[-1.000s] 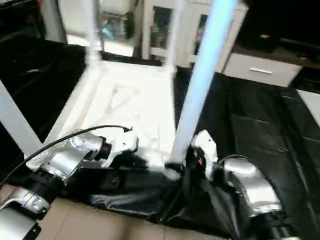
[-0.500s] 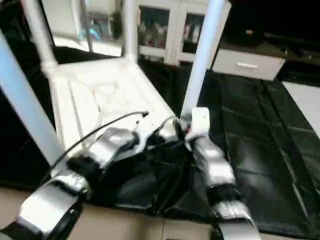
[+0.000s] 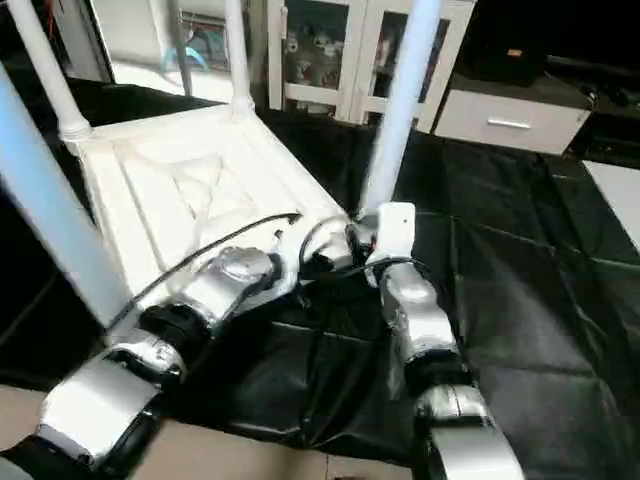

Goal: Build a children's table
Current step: Rotate leg to tighten

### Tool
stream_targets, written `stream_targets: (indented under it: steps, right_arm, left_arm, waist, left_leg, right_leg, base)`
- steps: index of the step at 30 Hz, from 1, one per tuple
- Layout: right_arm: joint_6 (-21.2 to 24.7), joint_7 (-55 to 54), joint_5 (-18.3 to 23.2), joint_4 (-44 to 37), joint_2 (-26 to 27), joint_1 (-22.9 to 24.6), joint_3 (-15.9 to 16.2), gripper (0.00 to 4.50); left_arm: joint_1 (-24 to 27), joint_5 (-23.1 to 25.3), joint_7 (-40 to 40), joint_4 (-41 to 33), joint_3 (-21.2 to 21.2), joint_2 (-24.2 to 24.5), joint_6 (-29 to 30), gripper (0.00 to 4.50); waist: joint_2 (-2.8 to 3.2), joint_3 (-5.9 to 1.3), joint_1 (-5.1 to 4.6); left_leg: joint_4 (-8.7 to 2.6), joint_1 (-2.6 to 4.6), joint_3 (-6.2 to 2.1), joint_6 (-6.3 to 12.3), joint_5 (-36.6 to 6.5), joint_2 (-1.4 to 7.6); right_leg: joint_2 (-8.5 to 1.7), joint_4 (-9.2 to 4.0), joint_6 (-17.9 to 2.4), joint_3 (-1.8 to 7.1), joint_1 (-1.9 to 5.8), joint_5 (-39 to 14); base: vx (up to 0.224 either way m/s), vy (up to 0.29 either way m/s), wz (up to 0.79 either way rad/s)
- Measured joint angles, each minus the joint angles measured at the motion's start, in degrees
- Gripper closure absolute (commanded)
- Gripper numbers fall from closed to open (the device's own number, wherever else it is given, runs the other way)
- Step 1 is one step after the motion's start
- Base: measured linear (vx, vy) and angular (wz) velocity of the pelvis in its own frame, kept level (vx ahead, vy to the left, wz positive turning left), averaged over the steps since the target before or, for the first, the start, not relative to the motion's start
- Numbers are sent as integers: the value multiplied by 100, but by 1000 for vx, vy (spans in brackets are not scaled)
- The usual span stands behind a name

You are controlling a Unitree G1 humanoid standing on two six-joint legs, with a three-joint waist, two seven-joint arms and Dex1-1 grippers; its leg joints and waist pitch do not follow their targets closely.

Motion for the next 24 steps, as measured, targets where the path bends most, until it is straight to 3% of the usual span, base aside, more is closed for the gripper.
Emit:
stream_targets:
  steps: [2,7,10,13,19,24]
  right_arm:
    - [130,360,26,-522,-216,241,186,74]
    - [604,1672,341,-1535,-958,593,409,36]
    - [833,2873,690,-2106,-1674,999,610,11]
    - [829,4050,885,-2441,-2355,1297,735,4]
    - [792,5261,945,-2608,-3009,1689,1067,4]
    - [879,5544,949,-2831,-3047,1742,1204,4]
  left_arm:
    - [229,-3,-580,-385,-70,328,-130,450]
    - [734,-197,-2276,-1375,-352,977,-224,450]
    - [888,-309,-2920,-1721,-499,1245,-247,450]
    - [1027,-453,-3451,-1990,-606,1451,-316,450]
    - [1342,-648,-4257,-2574,-677,1839,-113,450]
    - [1393,-691,-4534,-2776,-773,1961,-28,450]
  waist:
    - [-4,3,18]
    - [-2,3,255]
    - [-11,5,335]
    - [-24,3,362]
    - [-37,4,364]
    - [-22,5,377]
  left_leg:
    - [-5,-10,-3,-10,5,15]
    - [-6,-13,0,-19,7,26]
    - [7,-13,36,-20,7,16]
    - [16,-13,89,-6,-3,8]
    - [19,-18,104,-39,-18,18]
    - [28,-8,103,-44,-15,19]
  right_leg:
    - [19,1,-6,-6,-16,4]
    - [24,5,-6,-12,-33,2]
    - [1,-3,-9,8,-30,0]
    - [-27,-5,-10,18,-31,0]
    - [-28,8,-8,16,-30,0]
    - [-29,12,-10,16,-29,1]
  base:
    - [0,0,0]
    - [0,0,0]
    - [0,0,0]
    - [0,0,0]
    - [0,0,0]
    - [0,0,0]
